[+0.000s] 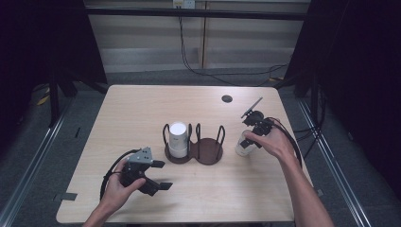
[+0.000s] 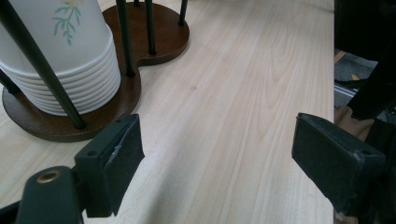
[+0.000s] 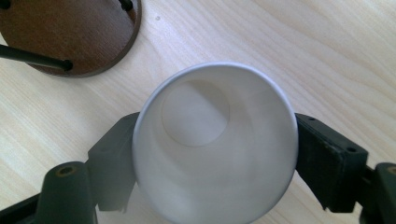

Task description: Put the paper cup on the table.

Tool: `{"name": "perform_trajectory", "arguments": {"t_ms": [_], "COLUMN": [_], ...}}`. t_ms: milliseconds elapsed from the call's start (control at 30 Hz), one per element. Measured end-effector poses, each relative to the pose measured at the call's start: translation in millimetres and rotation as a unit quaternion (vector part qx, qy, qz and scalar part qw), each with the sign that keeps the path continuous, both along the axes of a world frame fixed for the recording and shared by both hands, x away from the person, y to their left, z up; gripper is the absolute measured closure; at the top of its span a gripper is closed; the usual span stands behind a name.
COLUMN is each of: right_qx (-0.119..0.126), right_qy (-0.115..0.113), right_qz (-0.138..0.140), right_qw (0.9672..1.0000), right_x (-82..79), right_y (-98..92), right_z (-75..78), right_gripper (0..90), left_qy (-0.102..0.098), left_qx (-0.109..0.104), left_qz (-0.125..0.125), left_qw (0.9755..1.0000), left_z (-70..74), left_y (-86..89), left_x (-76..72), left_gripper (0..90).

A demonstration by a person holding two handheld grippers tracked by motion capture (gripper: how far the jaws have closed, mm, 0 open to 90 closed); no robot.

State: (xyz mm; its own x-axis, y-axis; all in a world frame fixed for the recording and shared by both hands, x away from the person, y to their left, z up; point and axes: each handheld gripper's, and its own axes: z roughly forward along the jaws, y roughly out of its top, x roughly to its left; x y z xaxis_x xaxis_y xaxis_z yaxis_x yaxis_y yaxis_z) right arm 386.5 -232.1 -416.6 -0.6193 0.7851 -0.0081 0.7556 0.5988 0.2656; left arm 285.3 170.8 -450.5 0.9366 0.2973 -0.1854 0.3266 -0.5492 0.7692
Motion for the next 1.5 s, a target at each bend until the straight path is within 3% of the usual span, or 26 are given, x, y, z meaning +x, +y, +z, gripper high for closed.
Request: {"name": "perform_trajectory", "arguments": {"t_ms": [300, 367, 500, 533, 600, 667, 833, 867, 900, 933, 1067, 1167, 1233, 1367, 1500], "right_qx": [0.023, 0.033, 0.036, 0.032, 0.033, 0.054, 0.069, 0.08, 0.08, 0.096, 0.11, 0.11, 0.119, 0.129, 0.159], "right_qy": [0.007, -0.009, -0.01, -0.021, -0.023, -0.037, -0.049, -0.07, -0.07, -0.082, -0.101, -0.1, -0.116, -0.157, -0.186], "right_qz": [-0.001, -0.004, -0.005, -0.008, -0.011, -0.021, -0.038, -0.043, -0.043, -0.045, -0.048, -0.051, -0.051, -0.066, -0.063], "right_qw": [0.9997, 0.9994, 0.9993, 0.9992, 0.9991, 0.9976, 0.9957, 0.9934, 0.9934, 0.991, 0.9876, 0.9876, 0.9848, 0.9769, 0.9676], "right_x": [-1.2, -3.8, -4.9, -6.4, -7.4, -9.1, -10.9, -13.2, -13.2, -14.8, -18.0, -20.9, -26.0, -36.1, -48.6], "right_y": [-1.0, -1.0, -1.6, -1.2, -1.0, -4.2, -7.9, -9.3, -9.3, -10.1, -10.1, -8.7, -7.9, -6.4, -4.6], "right_z": [-4.8, -1.9, -2.1, -1.7, -1.0, 0.9, 1.7, 3.9, 3.9, 6.5, 10.3, 12.1, 15.3, 15.9, 17.0], "right_gripper": [15.2, 14.4, 14.6, 14.9, 14.9, 14.5, 14.6, 14.4, 14.4, 14.3, 14.2, 14.5, 14.2, 14.2, 14.3], "left_qy": [0.001, 0.001, 0.002, 0.002, 0.001, 0.0, 0.001, 0.0, -0.001, -0.001, -0.001, -0.003, -0.005, -0.015, -0.017], "left_qx": [0.003, 0.006, 0.003, 0.001, -0.001, 0.001, -0.002, -0.002, -0.002, -0.002, -0.002, -0.004, -0.002, -0.006, -0.01], "left_qz": [-0.001, -0.003, -0.003, -0.004, -0.001, -0.003, 0.0, 0.001, 0.003, 0.003, 0.004, 0.002, 0.009, 0.018, 0.018], "left_qw": [1.0, 1.0, 1.0, 1.0, 1.0, 1.0, 1.0, 1.0, 1.0, 1.0, 1.0, 1.0, 0.9999, 0.9997, 0.9996], "left_z": [-1.2, -1.4, -1.4, -0.9, -0.9, -0.7, 0.0, 0.1, 0.4, 1.3, 2.1, 2.3, 3.2, 4.9, 5.8], "left_y": [-1.1, -1.8, -2.2, -1.9, -2.2, -2.3, -1.9, -1.8, -1.8, -1.8, -2.8, -2.4, -1.1, 3.2, 2.5], "left_x": [0.5, 0.5, -0.3, -0.4, -0.3, -0.4, -1.0, -1.0, -1.2, -1.3, -3.3, -3.7, -3.4, -5.3, -6.2], "left_gripper": [16.5, 16.4, 16.4, 16.4, 16.4, 16.5, 16.5, 16.5, 16.5, 16.4, 16.5, 18.0, 18.0, 18.0, 18.0]}}
